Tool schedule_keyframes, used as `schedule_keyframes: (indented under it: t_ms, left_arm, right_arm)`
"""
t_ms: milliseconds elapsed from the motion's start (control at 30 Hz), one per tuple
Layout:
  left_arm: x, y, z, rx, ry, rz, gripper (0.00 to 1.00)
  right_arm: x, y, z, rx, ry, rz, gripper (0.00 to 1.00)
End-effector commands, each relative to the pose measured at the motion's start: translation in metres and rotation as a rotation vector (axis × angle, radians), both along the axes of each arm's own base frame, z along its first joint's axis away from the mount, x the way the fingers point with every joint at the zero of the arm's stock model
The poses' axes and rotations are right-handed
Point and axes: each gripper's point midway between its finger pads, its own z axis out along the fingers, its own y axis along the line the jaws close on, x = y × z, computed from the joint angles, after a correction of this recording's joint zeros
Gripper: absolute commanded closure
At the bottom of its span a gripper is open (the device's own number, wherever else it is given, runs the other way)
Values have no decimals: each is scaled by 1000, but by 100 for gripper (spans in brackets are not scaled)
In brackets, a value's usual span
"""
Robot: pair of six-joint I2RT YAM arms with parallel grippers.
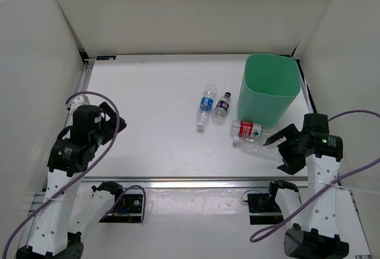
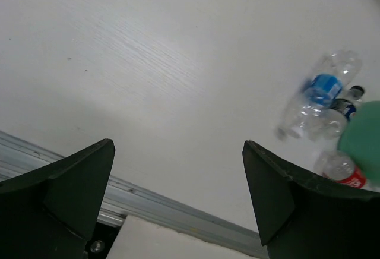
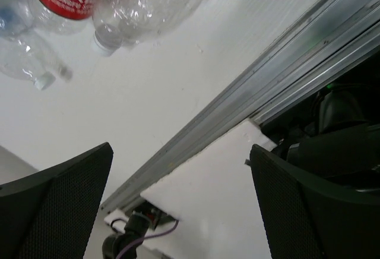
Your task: Put the plastic bottles in the bin
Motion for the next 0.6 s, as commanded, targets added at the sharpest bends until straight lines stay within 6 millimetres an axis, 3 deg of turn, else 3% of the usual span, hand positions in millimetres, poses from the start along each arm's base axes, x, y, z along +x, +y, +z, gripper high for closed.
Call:
schedule_keyframes:
  t_ms: [0,67,200,267,400,567]
  left_arm:
    - [8,-6,7,-90,-69,49,0]
    - [1,-8,-11,-170,-8,140,0]
    - [-1,-43,-40,-229,72,-70,0]
    - [-2,-51,-50,-269,111,-85,0]
    - [-12,-69,-72,-330,194,-176,0]
    - [-14,-75,-62,-343,147,-259,0]
  right_arm:
    - [3,20,-7,123,39,77,0]
    - [8,23,-17,161,82,92,0]
    - [32,33,-23,270,-30,54,0]
    - [44,42,-32,356,-79,32,0]
    - [61,39,-48,397,-89,-71,0]
    - [74,25,-67,347,-74,-135,0]
